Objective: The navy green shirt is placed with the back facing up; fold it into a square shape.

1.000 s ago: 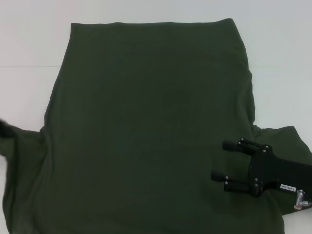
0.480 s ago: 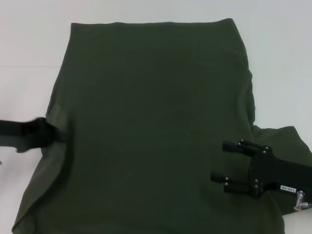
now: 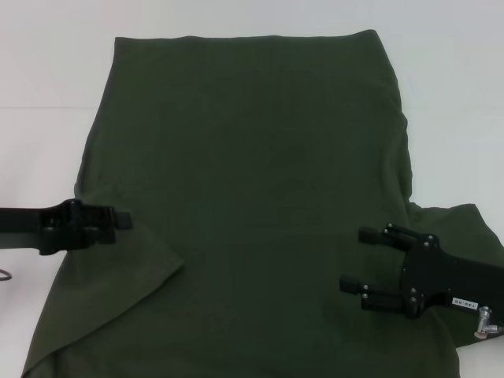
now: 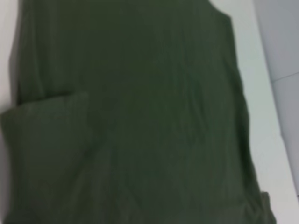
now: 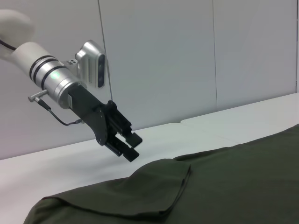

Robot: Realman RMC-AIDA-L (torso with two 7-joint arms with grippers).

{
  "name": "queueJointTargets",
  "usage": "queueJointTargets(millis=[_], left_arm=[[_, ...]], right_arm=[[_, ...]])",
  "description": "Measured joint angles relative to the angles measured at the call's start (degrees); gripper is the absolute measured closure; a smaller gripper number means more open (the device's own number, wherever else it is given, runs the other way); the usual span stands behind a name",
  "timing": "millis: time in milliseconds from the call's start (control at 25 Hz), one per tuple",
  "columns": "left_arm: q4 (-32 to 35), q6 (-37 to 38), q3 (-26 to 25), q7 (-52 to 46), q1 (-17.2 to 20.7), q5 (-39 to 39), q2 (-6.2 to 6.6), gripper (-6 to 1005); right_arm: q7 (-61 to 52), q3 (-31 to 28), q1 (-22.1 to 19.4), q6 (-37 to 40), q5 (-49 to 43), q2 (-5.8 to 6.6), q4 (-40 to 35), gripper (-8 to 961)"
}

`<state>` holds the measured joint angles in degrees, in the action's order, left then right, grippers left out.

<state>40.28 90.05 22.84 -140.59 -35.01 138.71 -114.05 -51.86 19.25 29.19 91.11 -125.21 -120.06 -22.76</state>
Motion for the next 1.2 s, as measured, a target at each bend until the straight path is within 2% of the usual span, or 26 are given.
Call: queueJointTargets(millis=[120,240,320,440,680,920,1000,1080,1200], left_arm=[[0.1,2.0,0.0,6.8,1.8,-3.7,0.71,617],[0.0,5.4,0.0,17.8,3.8,-8.0,1.05,488],[0.0,8.0,-0.1,26.1,5.3,-11.1,0.91,402],[0.1,10.6,-0.1,37.9,7.8,-14.3,-0.13,170],[0.9,12.7,1.4,60.5,12.5,-14.5,-2.07,138],[4.3,10.2,2.1,73.9,16.9,-13.2,-5.41,111],[4.6,9.0,2.1,74.7,17.4,-12.9,-5.79,111],[4.4,8.9,2.1,74.4,17.5,-12.7,-5.65,111],[4.3,9.4,2.1,74.0,17.6,-12.6,-5.34,112]], right_arm=[[0.0,0.0,0.0,0.0,0.0,0.02,0.0,69],[0.0,0.0,-0.2,0.1,0.0,0.02,0.0,69],[0.0,0.0,-0.3,0.1,0.0,0.02,0.0,69],[0.0,0.0,-0.4,-0.1,0.1,0.02,0.0,69],[0.4,-0.2,-1.1,-0.9,0.1,0.1,0.0,70],[0.4,-0.3,-1.9,-1.5,0.0,0.04,0.0,70],[0.2,-0.5,-2.2,-1.5,0.0,0.05,0.0,70],[-1.4,-1.1,-2.3,-1.2,0.0,0.13,-0.3,70],[-9.5,-1.8,-2.6,0.6,0.1,0.37,-3.6,70]])
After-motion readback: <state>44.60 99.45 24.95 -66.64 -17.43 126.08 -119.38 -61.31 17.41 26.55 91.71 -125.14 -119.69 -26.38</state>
